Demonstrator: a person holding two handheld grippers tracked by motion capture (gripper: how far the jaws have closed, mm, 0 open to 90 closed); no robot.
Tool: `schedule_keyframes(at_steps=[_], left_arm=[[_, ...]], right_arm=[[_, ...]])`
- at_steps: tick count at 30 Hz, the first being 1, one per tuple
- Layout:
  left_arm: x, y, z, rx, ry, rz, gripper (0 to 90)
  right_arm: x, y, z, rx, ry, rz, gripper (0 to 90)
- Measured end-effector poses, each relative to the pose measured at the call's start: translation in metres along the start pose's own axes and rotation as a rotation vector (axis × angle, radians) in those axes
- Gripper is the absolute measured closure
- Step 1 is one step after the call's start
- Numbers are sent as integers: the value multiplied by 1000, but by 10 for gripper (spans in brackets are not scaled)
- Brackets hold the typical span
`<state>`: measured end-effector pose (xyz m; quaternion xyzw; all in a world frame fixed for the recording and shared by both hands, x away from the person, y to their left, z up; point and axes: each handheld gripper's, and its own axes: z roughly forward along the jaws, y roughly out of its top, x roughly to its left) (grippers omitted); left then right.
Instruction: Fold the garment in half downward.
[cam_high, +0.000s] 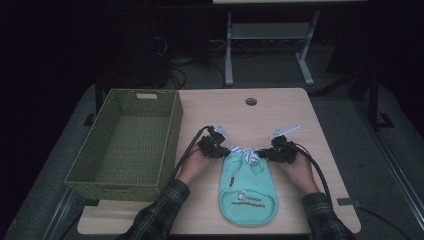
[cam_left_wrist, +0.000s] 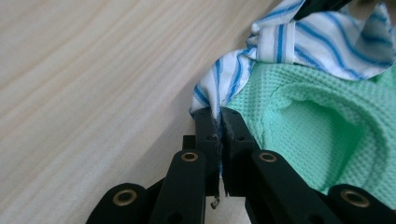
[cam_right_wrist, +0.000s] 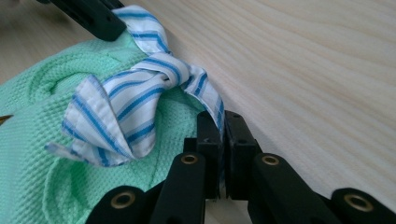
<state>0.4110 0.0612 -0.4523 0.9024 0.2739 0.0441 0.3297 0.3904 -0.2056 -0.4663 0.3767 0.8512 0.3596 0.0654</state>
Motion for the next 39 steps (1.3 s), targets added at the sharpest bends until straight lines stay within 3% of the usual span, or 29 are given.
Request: schedule_keyframes(at_steps=[7, 13, 30, 36, 39], left_arm=[[-7, 8, -19, -62, 31, 26, 867], [-8, 13, -32, -124, 29, 21, 867], [-25, 29, -81, -286, 73, 79, 867], [-32, 33, -92, -323, 100, 99, 867], [-34, 32, -89, -309, 115, 120, 866]], right_arm=[[1, 5, -11, -35, -6, 0, 865], [4, 12, -28, -93, -19, -10, 864], [23, 29, -74, -253, -60, -86, 863], [30, 33, -85, -292, -81, -106, 863], [32, 33, -85, -292, -95, -111, 861]])
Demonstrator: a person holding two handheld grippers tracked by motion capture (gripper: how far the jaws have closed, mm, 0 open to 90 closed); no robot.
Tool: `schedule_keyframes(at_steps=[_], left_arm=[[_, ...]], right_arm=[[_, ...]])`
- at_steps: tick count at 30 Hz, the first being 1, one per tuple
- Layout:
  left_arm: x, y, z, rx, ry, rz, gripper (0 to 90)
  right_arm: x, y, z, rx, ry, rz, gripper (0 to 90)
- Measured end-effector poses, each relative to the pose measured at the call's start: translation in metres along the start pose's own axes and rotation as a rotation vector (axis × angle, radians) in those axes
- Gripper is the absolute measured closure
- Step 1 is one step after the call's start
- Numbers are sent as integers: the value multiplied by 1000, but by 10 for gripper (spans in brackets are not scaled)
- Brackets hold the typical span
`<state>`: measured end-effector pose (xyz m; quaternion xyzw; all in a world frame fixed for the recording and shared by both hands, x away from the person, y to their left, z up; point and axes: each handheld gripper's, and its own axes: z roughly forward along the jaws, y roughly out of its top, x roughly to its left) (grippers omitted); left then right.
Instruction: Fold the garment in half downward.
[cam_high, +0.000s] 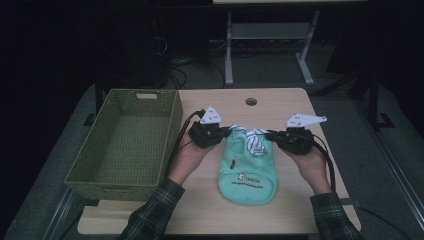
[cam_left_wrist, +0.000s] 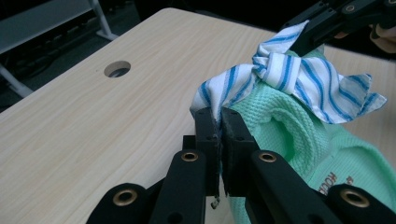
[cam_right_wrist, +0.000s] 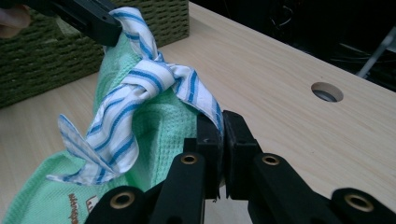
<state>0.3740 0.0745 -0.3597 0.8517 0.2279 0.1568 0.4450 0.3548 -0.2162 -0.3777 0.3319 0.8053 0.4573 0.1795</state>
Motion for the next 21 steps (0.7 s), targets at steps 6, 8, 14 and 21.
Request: schedule_keyframes(at_steps=[6, 8, 14, 21], left_arm=[[-5, -12, 6, 28, -21, 6, 865], [-8, -16, 7, 37, -35, 13, 865], [-23, -25, 5, 44, -49, 35, 864], [-27, -20, -9, 5, -22, 71, 864]], right_arm=[[4, -13, 6, 22, -11, -17, 859], [7, -19, 6, 32, -10, -28, 854], [14, -35, 2, 48, 26, 8, 843], [23, -35, -6, 2, 25, 0, 845]])
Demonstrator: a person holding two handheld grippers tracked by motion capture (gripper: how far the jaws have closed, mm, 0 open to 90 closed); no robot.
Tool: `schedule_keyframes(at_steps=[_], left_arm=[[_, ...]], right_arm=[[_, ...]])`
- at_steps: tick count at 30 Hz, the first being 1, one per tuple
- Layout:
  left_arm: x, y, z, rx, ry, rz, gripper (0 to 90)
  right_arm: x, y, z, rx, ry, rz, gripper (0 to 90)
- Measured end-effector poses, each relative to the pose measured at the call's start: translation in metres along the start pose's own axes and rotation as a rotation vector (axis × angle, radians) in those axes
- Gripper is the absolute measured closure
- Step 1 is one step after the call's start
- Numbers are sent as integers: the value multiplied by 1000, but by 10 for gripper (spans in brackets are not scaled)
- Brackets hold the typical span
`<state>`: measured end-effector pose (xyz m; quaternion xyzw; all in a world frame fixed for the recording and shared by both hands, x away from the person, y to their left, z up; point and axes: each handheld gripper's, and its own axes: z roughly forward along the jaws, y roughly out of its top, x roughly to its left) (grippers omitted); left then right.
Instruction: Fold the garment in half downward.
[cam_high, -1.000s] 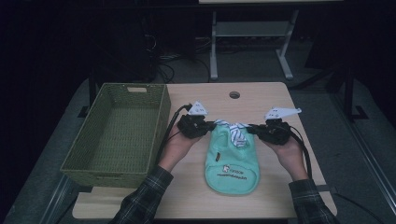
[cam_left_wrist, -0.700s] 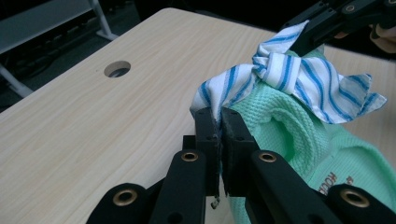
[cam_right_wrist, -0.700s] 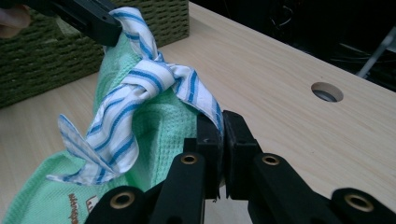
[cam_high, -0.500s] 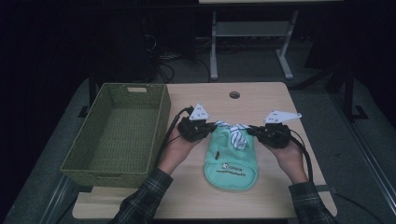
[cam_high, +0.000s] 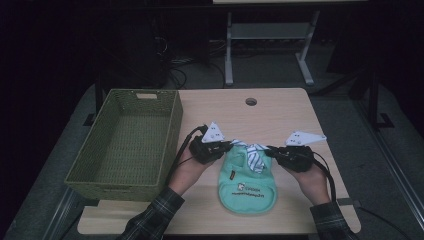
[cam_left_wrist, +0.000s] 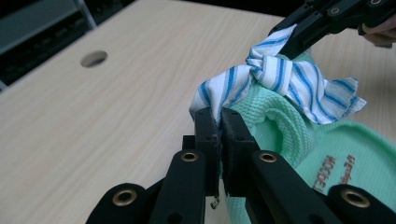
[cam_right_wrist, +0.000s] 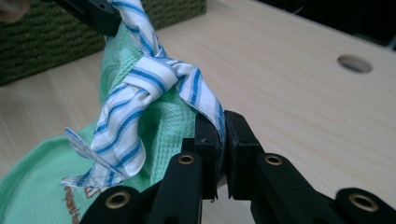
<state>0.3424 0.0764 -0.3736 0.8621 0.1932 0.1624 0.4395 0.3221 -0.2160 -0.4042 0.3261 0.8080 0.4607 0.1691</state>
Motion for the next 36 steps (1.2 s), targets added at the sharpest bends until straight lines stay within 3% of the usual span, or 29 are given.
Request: schedule_keyframes(at_steps=[7, 12, 15, 20, 32, 36], left_arm=[[7, 9, -5, -46, 36, 2, 864], [3, 3, -5, -37, -2, -10, 862], [1, -5, -5, -35, -42, -43, 858], [-7, -13, -7, -24, -69, -66, 853], [-18, -33, -2, 24, -134, -105, 852], [-23, -37, -1, 52, -157, -99, 852]], right_arm=[[-7, 17, 0, -41, -27, -13, 846], [-4, 15, 2, -26, -26, -46, 844], [0, 7, 2, 1, -10, -22, 840], [5, -2, 1, 28, 20, -13, 824], [17, -22, 3, 81, 55, -7, 809], [19, -28, 4, 109, 63, -1, 808]])
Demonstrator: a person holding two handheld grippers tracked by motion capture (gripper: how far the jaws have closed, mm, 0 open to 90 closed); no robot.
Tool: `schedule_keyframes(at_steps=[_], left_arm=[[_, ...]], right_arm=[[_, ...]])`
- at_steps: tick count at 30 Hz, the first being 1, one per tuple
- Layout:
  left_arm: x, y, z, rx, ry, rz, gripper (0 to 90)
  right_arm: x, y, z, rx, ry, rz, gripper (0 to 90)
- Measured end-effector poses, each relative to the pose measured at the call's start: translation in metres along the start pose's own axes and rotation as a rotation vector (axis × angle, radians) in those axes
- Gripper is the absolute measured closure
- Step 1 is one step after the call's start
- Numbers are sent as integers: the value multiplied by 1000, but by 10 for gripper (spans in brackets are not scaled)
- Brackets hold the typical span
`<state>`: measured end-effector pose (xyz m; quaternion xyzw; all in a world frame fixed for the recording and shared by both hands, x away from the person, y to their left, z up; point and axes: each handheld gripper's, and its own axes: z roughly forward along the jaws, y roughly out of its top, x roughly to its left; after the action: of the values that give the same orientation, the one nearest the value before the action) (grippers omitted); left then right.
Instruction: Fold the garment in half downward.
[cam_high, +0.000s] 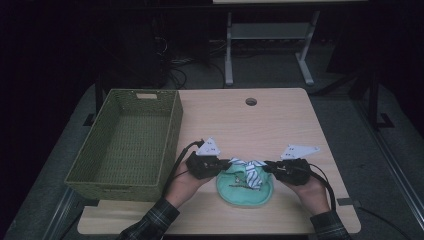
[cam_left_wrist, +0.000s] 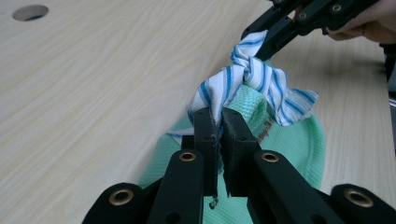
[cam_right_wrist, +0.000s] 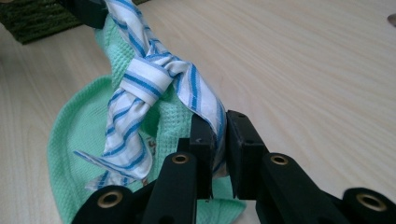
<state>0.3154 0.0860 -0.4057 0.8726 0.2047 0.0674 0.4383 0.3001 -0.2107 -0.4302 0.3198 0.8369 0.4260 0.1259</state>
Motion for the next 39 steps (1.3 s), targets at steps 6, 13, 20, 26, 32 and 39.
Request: schedule_keyframes(at_steps=[6, 13, 20, 26, 32, 39], left_arm=[[-5, -8, 1, 32, -27, -3, 852], [-9, -18, 2, 83, -64, -18, 851], [-15, -25, 8, 129, -98, -14, 847], [-18, -29, 12, 172, -119, -13, 843], [-22, -36, 21, 236, -128, -9, 841], [-21, -34, 19, 239, -127, -8, 797]], right_arm=[[4, -6, -1, 7, 17, 2, 803], [10, -14, -1, 24, 52, 16, 786], [17, -22, -2, 49, 70, 28, 772], [23, -31, -5, 54, 85, 33, 758], [26, -37, -6, 73, 94, 41, 738], [24, -39, -11, 64, 110, 57, 695]])
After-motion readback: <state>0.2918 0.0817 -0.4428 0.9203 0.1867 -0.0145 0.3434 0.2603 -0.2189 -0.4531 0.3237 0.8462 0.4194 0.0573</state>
